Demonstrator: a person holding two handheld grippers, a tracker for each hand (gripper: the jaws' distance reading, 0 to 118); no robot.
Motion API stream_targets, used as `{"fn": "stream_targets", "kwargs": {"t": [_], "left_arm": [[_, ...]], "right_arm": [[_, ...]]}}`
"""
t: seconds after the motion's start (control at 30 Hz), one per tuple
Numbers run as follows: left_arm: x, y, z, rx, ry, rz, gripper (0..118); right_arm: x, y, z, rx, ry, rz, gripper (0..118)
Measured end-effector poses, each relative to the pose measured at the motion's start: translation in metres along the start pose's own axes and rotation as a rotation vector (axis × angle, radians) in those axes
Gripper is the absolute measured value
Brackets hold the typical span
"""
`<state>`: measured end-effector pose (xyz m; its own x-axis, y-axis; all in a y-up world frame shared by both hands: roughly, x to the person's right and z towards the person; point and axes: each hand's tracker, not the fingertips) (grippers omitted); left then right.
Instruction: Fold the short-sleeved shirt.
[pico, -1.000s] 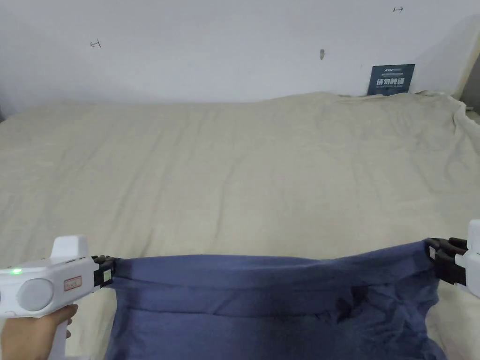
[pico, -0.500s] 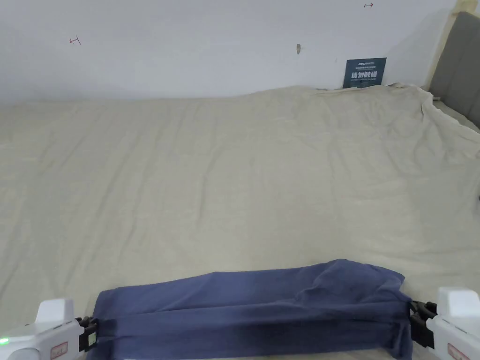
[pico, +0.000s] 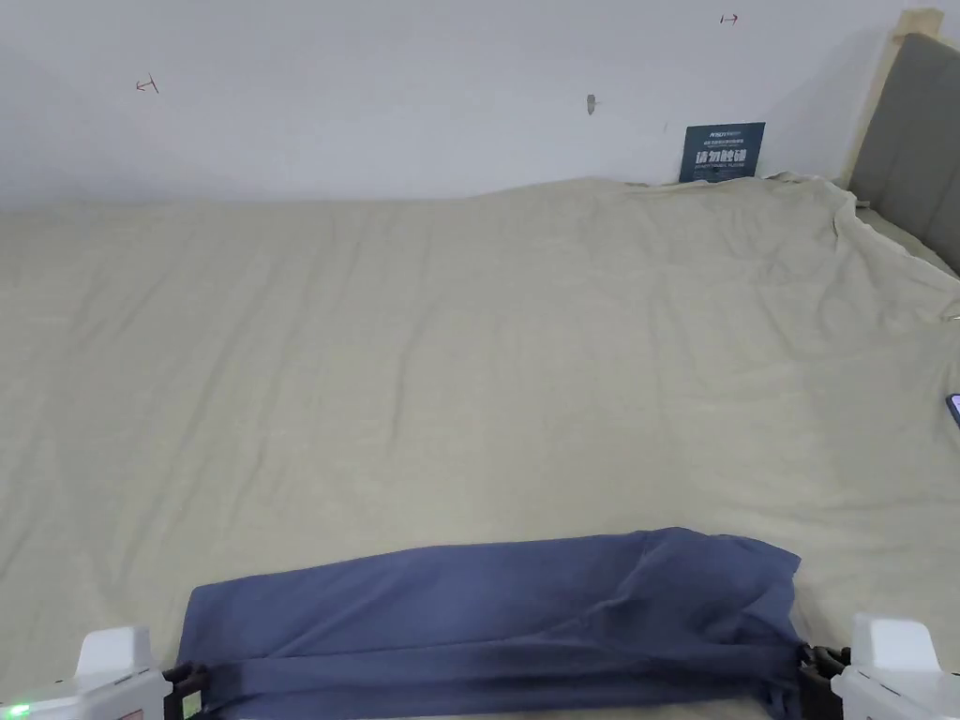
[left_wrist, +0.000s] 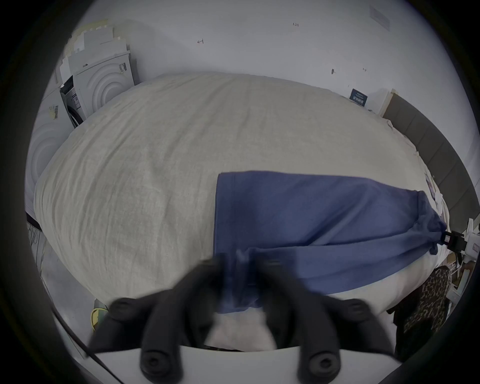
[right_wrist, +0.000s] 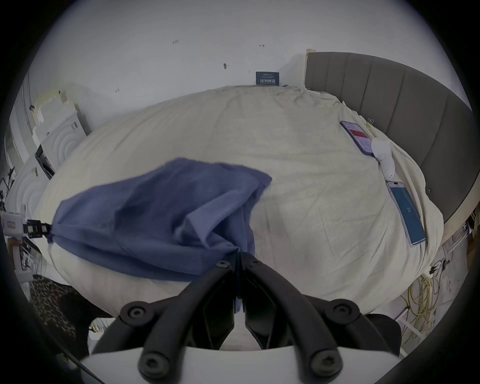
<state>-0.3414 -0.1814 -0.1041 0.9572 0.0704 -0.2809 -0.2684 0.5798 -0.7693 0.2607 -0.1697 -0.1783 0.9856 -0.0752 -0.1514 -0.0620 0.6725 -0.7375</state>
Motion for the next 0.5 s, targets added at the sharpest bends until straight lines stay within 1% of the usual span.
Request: {"fn": "stream_targets", "kwargs": {"t": [0.03, 0.07, 0.1, 0.13, 0.27, 0.37, 0.4, 0.47, 0.5], "left_arm": [[0.001, 0.003, 0.004, 0.015, -0.005, 0.003, 63], [0.004, 0.005, 0.012, 0.045, -0.008, 0.001, 88], [0.005, 0.008, 0.017, 0.058, -0.009, -0.001, 112], [0.006, 0.014, 0.025, 0.078, -0.024, 0.005, 118], [0.015, 0.045, 0.068, 0.231, -0.085, 0.026, 118], [0.025, 0.065, 0.097, 0.380, -0.071, 0.034, 118], [0.028, 0.071, 0.104, 0.415, -0.059, 0.035, 118], [0.033, 0.082, 0.116, 0.499, -0.052, 0.046, 118], [0.036, 0.084, 0.121, 0.559, -0.056, 0.030, 117]], "right_arm": [[-0.003, 0.006, 0.007, 0.017, -0.013, 0.003, 29], [-0.004, 0.011, 0.013, 0.034, -0.004, 0.002, 56], [-0.005, 0.018, 0.019, 0.058, 0.007, 0.000, 85], [-0.004, 0.024, 0.025, 0.101, 0.015, 0.000, 96], [-0.016, 0.062, 0.061, 0.262, 0.029, 0.022, 97], [-0.028, 0.088, 0.085, 0.393, 0.036, 0.038, 102], [-0.039, 0.096, 0.095, 0.422, 0.029, 0.051, 104], [-0.051, 0.108, 0.108, 0.495, 0.015, 0.074, 104], [-0.055, 0.112, 0.111, 0.528, 0.009, 0.090, 104]]}}
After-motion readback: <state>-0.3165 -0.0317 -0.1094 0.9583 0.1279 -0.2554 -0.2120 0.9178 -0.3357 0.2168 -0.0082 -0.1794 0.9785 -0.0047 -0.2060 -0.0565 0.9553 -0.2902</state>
